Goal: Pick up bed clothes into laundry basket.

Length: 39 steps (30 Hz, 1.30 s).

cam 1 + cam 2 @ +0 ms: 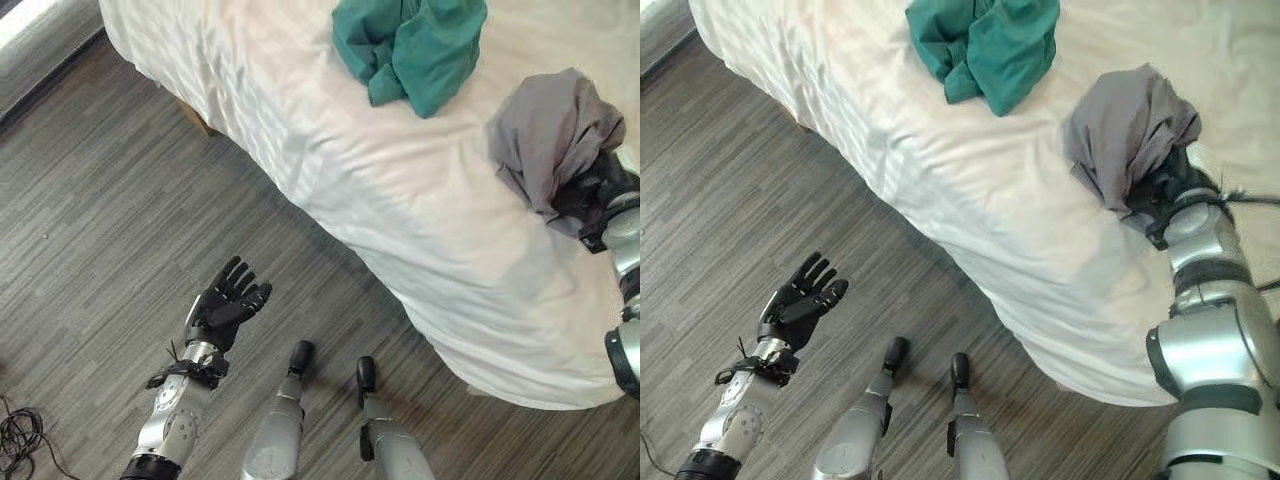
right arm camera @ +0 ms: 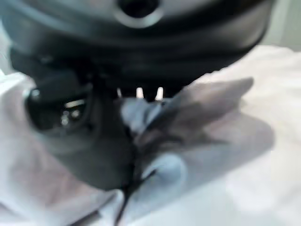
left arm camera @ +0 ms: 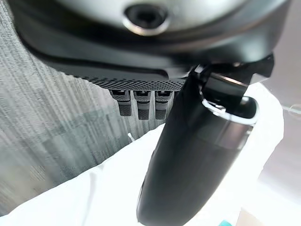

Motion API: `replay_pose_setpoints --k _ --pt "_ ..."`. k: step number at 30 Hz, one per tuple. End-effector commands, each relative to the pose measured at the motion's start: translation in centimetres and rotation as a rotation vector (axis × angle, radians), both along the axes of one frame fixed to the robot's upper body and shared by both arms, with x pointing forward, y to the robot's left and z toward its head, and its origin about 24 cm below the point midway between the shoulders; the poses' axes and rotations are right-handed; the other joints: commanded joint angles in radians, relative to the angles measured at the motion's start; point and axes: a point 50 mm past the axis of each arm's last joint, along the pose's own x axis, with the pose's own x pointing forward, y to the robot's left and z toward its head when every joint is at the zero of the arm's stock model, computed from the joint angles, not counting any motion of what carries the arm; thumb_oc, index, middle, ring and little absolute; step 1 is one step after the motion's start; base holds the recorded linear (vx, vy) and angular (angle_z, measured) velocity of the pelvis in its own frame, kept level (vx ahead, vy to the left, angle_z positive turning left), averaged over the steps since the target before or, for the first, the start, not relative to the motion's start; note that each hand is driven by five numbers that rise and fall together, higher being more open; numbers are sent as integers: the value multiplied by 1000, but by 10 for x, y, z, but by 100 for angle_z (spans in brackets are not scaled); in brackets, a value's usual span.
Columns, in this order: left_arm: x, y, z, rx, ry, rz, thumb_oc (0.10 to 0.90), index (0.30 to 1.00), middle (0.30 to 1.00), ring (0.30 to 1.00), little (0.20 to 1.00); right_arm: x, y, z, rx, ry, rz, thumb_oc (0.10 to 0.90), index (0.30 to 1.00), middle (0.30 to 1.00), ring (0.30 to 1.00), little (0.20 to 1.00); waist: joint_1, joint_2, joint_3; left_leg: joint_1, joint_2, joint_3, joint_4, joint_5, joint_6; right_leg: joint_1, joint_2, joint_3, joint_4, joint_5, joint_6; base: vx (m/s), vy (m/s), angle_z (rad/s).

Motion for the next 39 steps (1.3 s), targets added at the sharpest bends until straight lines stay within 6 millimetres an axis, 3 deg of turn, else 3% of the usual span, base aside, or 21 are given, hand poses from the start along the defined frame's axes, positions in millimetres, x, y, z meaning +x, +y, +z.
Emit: replay_pose_setpoints --k 1,2,5,6,9,14,17,20,21,22,23,25,26,29,32,34,36,39 --pt "10 -2 31 -9 -194 31 800 900 900 900 900 -26 -5 -78 29 331 -1 400 300 300 300 300 -19 8 -3 1 -71 -5 -23 -19 42 -51 -7 -42 25 -12 17 0 0 0" --pt "9 -1 30 -9 -192 38 800 900 900 900 900 -34 -2 -100 70 365 13 400 300 300 300 300 -23 9 -5 2 -71 -5 -23 -20 42 -49 -8 -42 25 -14 17 0 0 0" --pt "9 0 30 -3 -194 42 800 900 900 900 900 -45 0 -119 126 371 22 400 300 300 300 300 -34 9 -5 6 -72 -2 -23 -23 42 -46 -8 -41 26 -16 17 0 0 0" --pt "9 6 33 11 -206 73 800 900 900 900 900 -58 3 -135 148 354 51 400 300 300 300 300 -58 9 -11 14 -69 4 -23 -28 40 -41 -9 -40 35 -26 17 0 0 0" --pt "13 10 40 39 -231 86 800 900 900 900 900 -68 1 -136 154 313 68 400 300 300 300 300 -73 14 -16 24 -65 6 -23 -32 35 -40 -11 -41 62 -44 18 0 0 0" --pt "28 27 75 140 -337 125 800 900 900 900 900 -88 4 -131 156 222 114 400 300 300 300 300 -110 34 -55 81 -49 6 -23 -50 23 -20 -7 -44 152 -107 10 20 -40 -1" --pt "32 44 99 213 -407 176 800 900 900 900 900 -108 0 -143 168 254 107 400 300 300 300 300 -128 36 -92 144 -32 4 -10 -75 17 26 -1 -39 179 -139 -1 90 -108 1" --pt "36 61 129 299 -487 256 800 900 900 900 900 -121 -5 -147 178 267 86 400 300 300 300 300 -145 23 -105 146 -31 32 177 -112 -23 95 -4 -42 183 -160 -17 39 -172 0" --pt "38 63 139 326 -513 268 800 900 900 900 900 -123 -5 -146 185 259 91 400 300 300 300 300 -150 17 -105 132 -36 38 250 -89 -41 112 -7 -48 180 -157 -22 -4 -122 2" --pt "38 63 140 327 -514 267 800 900 900 900 900 -124 -6 -146 186 258 89 400 300 300 300 300 -151 18 -102 127 -37 35 262 -94 -41 115 -7 -52 178 -157 -22 -30 -88 6" --pt "41 67 153 372 -544 284 800 900 900 900 900 -126 -10 -145 197 253 73 400 300 300 300 300 -152 12 -96 105 -43 32 361 -73 -50 136 -10 -50 180 -158 -28 -13 -60 19" --pt "42 75 169 415 -577 322 800 900 900 900 900 -129 -11 -145 208 250 63 400 300 300 300 300 -147 7 -94 65 -47 15 433 -29 -46 162 -9 -35 188 -166 -36 32 -60 17" --pt "42 84 189 473 -615 367 800 900 900 900 900 -137 -16 -148 233 254 32 400 300 300 300 300 -150 1 -112 14 -13 29 378 -22 -31 182 -16 -14 184 -172 -32 111 -36 -4" --pt "40 100 205 545 -622 419 800 900 900 900 900 -146 -16 -152 256 255 31 400 300 300 300 300 -152 -3 -143 6 23 49 284 -17 -28 197 -17 9 171 -177 -26 164 10 -15" --pt "35 128 241 714 -621 518 800 900 900 900 900 -145 -14 -146 266 199 35 400 300 300 300 300 -146 29 -168 -33 31 6 141 54 -42 236 7 70 154 -192 -15 252 108 -11" --pt "32 138 253 763 -618 532 800 900 900 900 900 -143 -7 -149 285 196 55 400 300 300 300 300 -147 39 -182 -14 36 16 130 30 -35 258 0 92 151 -205 -4 173 160 -48" --pt "30 142 272 884 -618 543 800 900 900 900 900 -148 -6 -157 313 197 34 400 300 300 300 300 -154 42 -196 4 30 36 144 9 -26 279 -38 92 124 -201 17 177 251 -84" --pt "26 158 298 1026 -570 580 800 900 900 900 900 -139 5 -162 342 192 60 400 300 300 300 300 -144 40 -206 27 29 105 122 -18 2 261 -65 107 106 -183 42 110 227 -83"
